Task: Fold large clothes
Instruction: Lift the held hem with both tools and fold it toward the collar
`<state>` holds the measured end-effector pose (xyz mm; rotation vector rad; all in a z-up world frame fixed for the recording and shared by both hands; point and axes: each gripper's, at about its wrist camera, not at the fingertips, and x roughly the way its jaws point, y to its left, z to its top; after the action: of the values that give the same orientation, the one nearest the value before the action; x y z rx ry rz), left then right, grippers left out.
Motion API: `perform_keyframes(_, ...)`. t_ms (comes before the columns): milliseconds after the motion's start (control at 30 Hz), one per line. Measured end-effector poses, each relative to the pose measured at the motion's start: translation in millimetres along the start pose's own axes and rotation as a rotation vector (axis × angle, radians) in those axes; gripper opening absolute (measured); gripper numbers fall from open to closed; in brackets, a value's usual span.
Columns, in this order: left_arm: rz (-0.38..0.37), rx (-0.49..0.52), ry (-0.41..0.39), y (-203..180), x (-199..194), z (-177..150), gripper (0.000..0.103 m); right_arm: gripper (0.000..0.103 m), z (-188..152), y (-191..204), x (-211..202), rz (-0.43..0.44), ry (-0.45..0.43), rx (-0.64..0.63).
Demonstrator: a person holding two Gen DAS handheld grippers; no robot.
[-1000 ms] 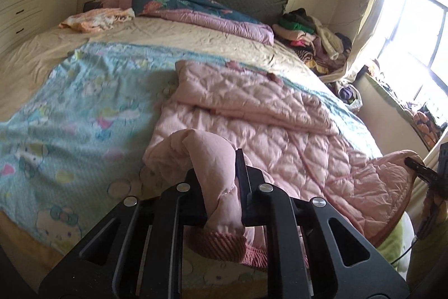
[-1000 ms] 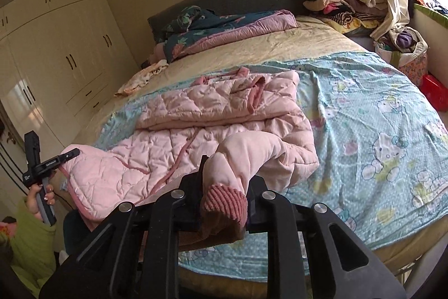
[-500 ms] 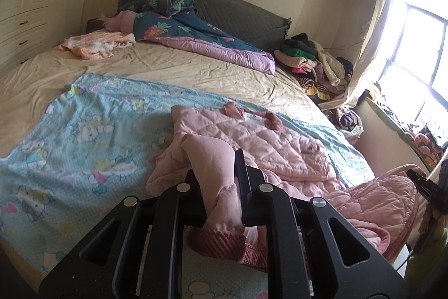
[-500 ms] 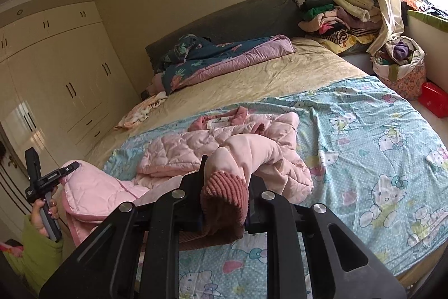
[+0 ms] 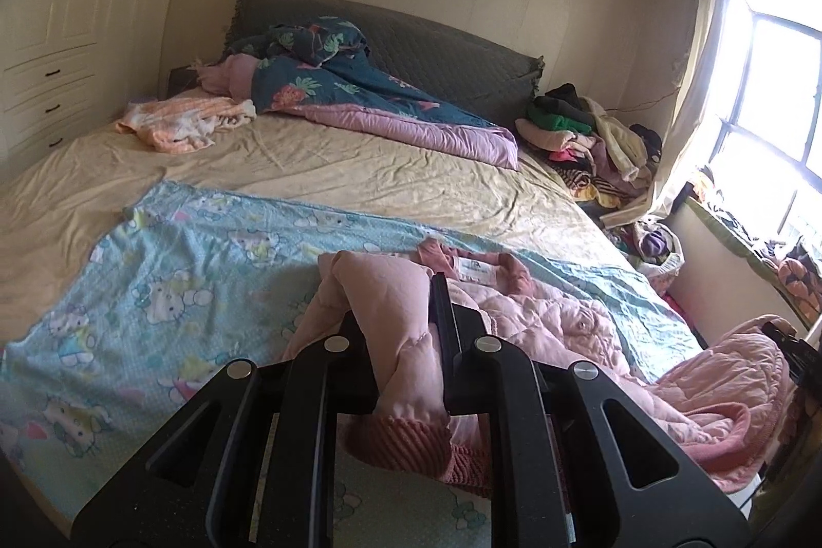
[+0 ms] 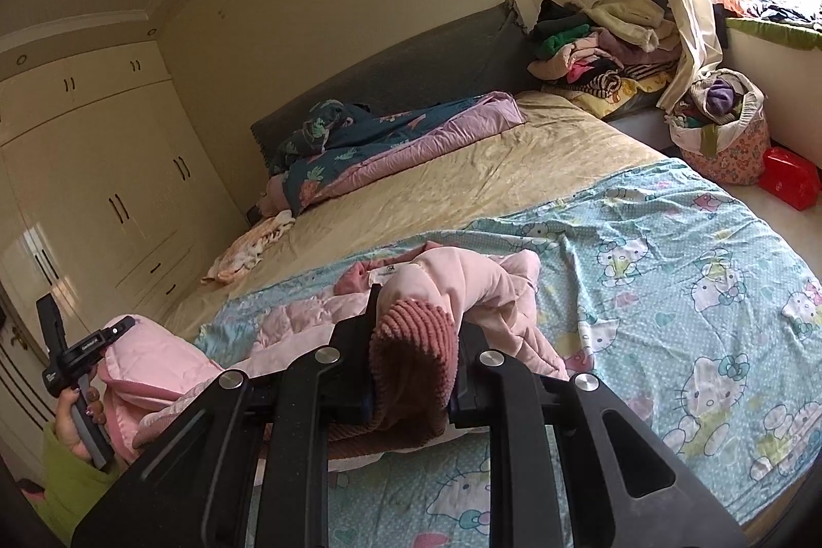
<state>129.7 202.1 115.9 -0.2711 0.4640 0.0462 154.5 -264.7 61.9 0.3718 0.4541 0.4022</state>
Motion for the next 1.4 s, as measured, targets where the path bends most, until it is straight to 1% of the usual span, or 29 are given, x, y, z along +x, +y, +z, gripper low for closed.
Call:
perform_keyframes(167, 0.054, 0.038, 0.006, -4.3, 19.6, 5.0, 0.008, 0.018, 7.5, -11.3, 16.0, 0.007, 0.015, 0.045)
perform_keyframes(500, 0.143, 0.092, 0.033, -6.1, 55.4, 6.5, 0.008, 0.018, 16.8, -33.1, 46.8, -0.012, 0.047, 0.124)
perform_keyframes(900, 0.191, 0.108, 0.088, 2.1, 95.0, 5.1, 0.009, 0.018, 24.9, -49.9, 89.5, -0.062, 0.094, 0.153)
perform_keyframes(1167, 0.206, 0.109, 0.118, 7.2, 118.6, 3.5, 0.009, 0.018, 26.1, -63.9, 118.6, -0.096, 0.132, 0.167)
perform_keyframes(1400, 0.217, 0.116, 0.138, 8.5, 136.6, 2.9, 0.009, 0.018, 27.3, -71.9, 137.8, -0.117, 0.146, 0.187)
